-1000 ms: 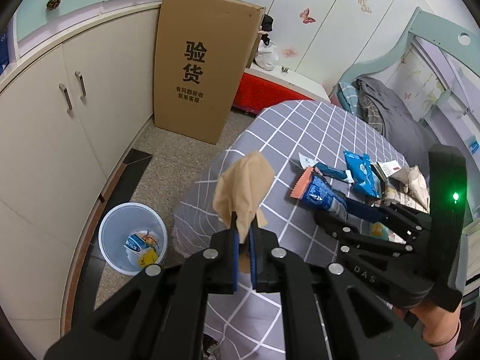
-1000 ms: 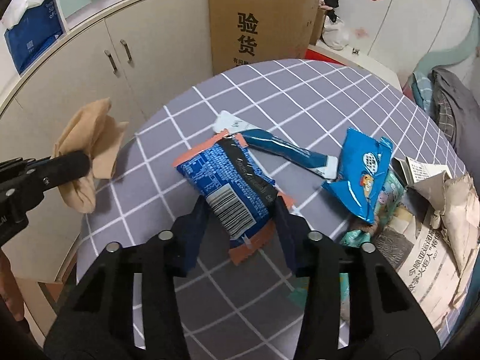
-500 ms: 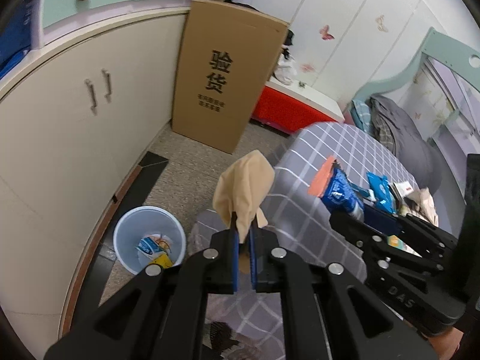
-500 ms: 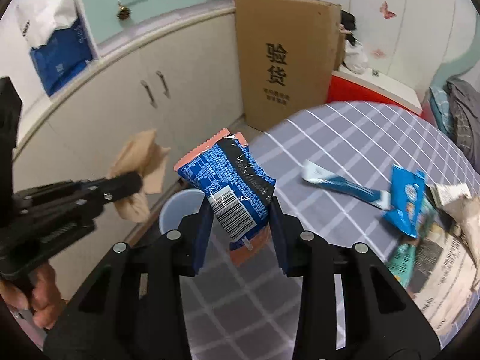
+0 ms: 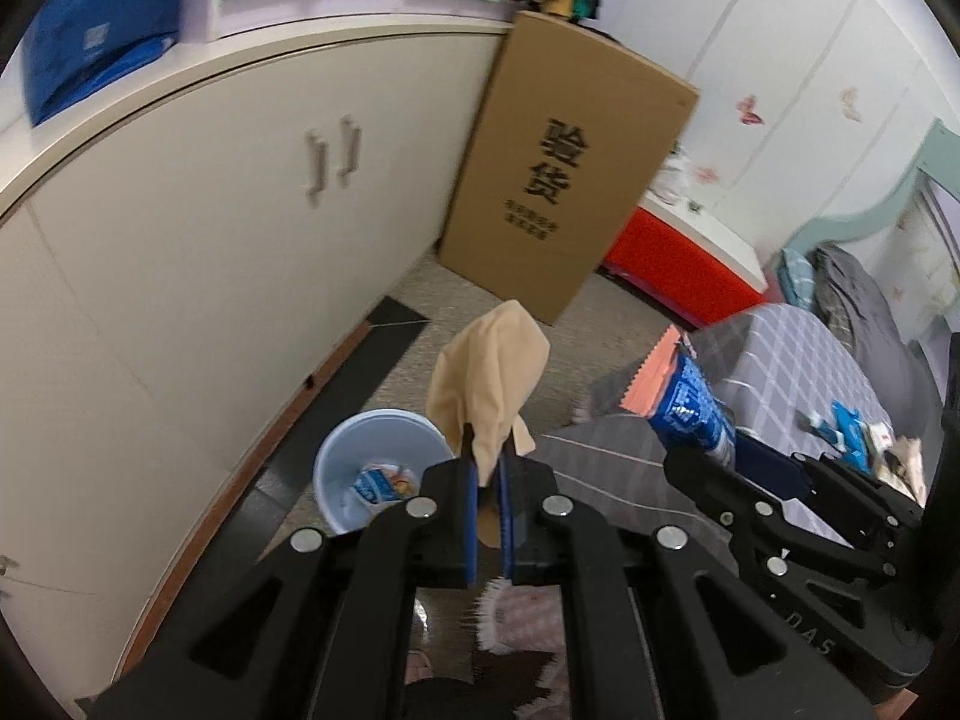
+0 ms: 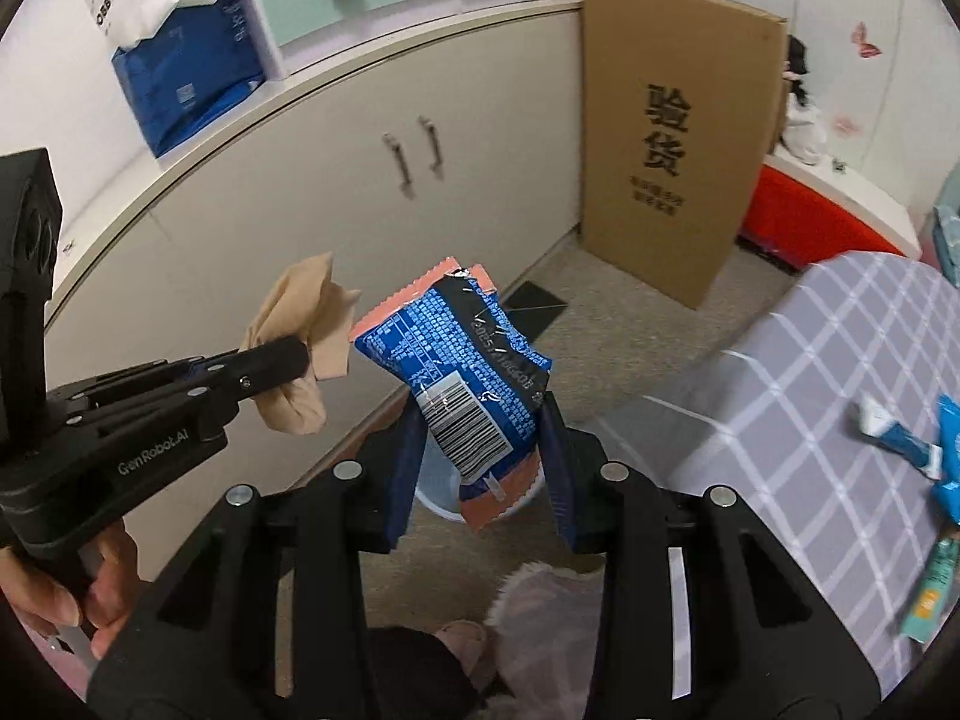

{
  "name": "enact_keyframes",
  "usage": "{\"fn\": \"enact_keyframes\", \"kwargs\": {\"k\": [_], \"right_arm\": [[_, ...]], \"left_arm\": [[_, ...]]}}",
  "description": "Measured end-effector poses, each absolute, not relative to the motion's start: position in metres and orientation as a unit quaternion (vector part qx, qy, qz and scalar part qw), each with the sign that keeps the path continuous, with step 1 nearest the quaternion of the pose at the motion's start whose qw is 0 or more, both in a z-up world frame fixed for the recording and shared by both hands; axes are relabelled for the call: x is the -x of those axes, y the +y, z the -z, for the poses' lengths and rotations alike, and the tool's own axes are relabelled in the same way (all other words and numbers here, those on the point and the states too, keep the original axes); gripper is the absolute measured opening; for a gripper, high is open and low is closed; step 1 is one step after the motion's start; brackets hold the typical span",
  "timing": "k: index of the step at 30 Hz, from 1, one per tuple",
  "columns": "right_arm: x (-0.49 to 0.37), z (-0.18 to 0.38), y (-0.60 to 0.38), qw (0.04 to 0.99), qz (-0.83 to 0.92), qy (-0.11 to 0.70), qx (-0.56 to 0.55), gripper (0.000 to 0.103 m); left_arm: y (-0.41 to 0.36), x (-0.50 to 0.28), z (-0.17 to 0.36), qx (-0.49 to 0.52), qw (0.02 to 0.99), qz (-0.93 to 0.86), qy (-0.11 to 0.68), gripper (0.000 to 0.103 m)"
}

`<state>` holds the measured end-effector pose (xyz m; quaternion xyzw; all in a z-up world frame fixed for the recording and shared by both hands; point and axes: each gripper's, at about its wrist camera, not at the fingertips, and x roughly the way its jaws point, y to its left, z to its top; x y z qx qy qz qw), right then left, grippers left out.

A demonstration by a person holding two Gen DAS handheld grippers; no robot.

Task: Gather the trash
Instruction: 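Carry the wrapper and cloth over the blue bin and open both tools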

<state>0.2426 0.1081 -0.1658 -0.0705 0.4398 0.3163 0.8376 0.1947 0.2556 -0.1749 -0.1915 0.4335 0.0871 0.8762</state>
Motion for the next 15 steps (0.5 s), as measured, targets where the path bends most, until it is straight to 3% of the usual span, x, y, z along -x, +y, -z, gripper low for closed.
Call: {"fn": "enact_keyframes", "kwargs": {"k": [10,11,14,15], "right_arm": [[-0.255,0.199,0.174,0.824,-0.326,0.457,0.073,0.039],[-0.258,0.202,0.176,0.825,-0.325,0.458,0.070,0.043],[-0.263,0.211,0.183,0.836,-0.305,0.450,0.075,0.073],[-0.265,0.213,0.184,0.838,-0.301,0.449,0.076,0.073]], "left_arm": [[0.315,-0.191,0.207,0.224,0.849,-0.154,0.453,0.006],[0.319,-0.193,0.210,0.227,0.847,-0.156,0.454,0.006],[0.324,-0.195,0.216,0.236,0.842,-0.157,0.458,0.006],[0.324,-0.196,0.218,0.236,0.842,-0.157,0.460,0.006]]}}
